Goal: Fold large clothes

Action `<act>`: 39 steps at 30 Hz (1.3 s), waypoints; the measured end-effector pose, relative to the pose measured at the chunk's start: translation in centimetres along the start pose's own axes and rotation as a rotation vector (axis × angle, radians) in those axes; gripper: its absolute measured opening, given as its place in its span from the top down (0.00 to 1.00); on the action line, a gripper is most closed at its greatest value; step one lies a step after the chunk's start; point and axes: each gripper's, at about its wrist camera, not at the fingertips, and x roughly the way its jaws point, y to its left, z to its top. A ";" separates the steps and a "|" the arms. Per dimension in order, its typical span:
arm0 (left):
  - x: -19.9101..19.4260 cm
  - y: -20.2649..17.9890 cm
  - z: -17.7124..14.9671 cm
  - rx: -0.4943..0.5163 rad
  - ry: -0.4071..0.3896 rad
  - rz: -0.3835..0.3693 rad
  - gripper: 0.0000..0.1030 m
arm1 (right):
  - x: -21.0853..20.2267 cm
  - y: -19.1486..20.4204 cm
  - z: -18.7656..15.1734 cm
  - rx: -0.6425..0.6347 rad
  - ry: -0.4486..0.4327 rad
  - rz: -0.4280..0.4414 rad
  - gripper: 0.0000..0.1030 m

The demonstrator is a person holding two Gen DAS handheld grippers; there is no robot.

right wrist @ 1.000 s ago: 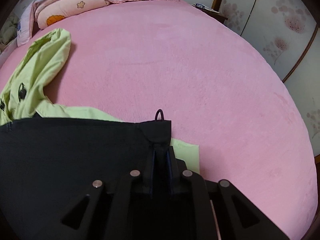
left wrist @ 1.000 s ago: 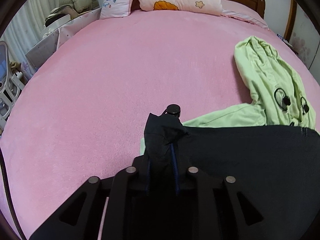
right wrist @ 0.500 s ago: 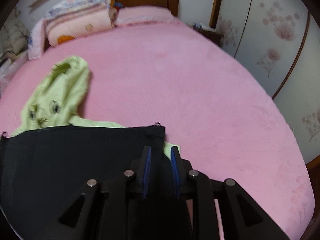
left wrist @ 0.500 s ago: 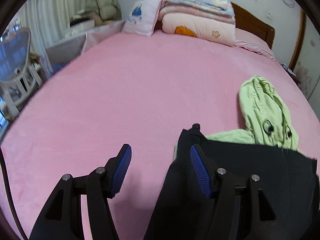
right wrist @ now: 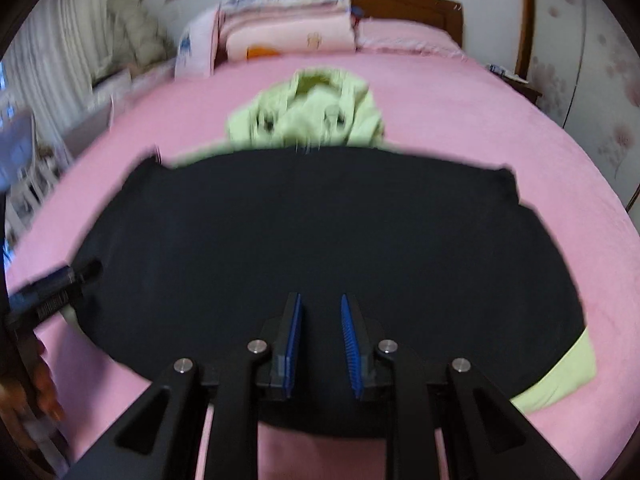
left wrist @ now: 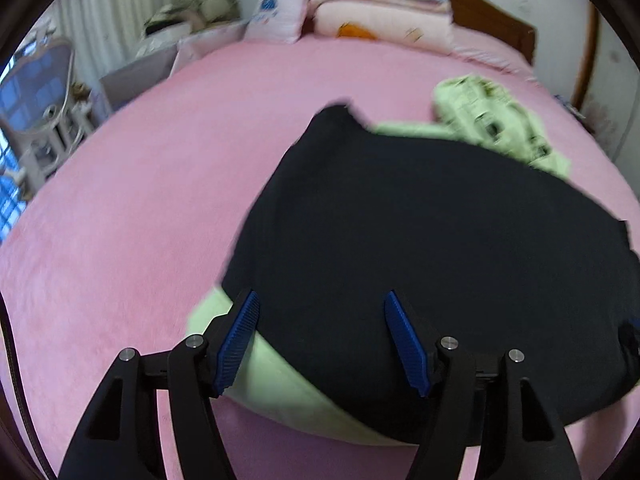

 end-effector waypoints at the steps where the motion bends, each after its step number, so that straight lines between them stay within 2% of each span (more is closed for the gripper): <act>1: 0.5 0.7 -0.1 -0.017 0.011 0.007 0.30 | 0.3 -0.8 -0.5 0.002 0.003 -0.034 0.80; 4: 1.2 3.3 0.1 -0.077 0.032 0.039 0.20 | 0.4 -5.1 -1.5 0.055 0.001 -0.135 0.81; 7: 2.0 5.6 0.0 -0.126 0.059 0.017 0.15 | 0.4 -11.2 -2.9 0.154 0.028 -0.246 0.81; 8: 2.1 6.1 -0.1 -0.133 0.065 0.010 0.15 | 0.3 -12.7 -3.3 0.184 0.036 -0.248 0.84; 10: 2.3 6.7 -0.4 -0.132 0.066 -0.004 0.13 | 0.0 -15.8 -4.2 0.260 0.040 -0.173 0.98; 11: 2.4 6.9 -0.6 -0.130 0.064 -0.007 0.13 | -0.1 -16.8 -4.5 0.292 0.045 -0.130 1.00; 13: 2.6 7.0 -0.9 -0.122 0.058 0.000 0.12 | -0.2 -17.2 -4.5 0.322 0.048 -0.107 1.00; 18: 2.7 6.9 -0.9 -0.106 0.062 0.020 0.12 | 0.6 -15.2 -3.9 0.280 0.072 -0.196 0.98; 21: 2.6 7.0 -0.6 -0.115 0.073 0.008 0.12 | 1.0 -15.0 -3.3 0.263 0.084 -0.220 0.98; 26: 2.0 7.4 0.6 -0.102 0.099 -0.031 0.12 | 0.5 -15.1 -2.8 0.233 0.123 -0.207 0.97; 31: -1.4 7.0 3.2 0.001 0.050 -0.059 0.12 | -1.4 -14.6 -1.5 0.192 0.139 -0.162 0.96; 35: -4.3 5.8 6.9 0.098 0.017 -0.107 0.12 | -4.1 -13.8 1.5 0.162 0.117 -0.103 0.95; 37: -5.4 4.8 9.2 0.145 -0.008 -0.130 0.12 | -5.0 -13.5 3.6 0.152 0.104 -0.080 0.92; 39: -6.0 3.3 12.1 0.182 -0.029 -0.150 0.12 | -5.8 -13.2 6.6 0.148 0.082 -0.054 0.83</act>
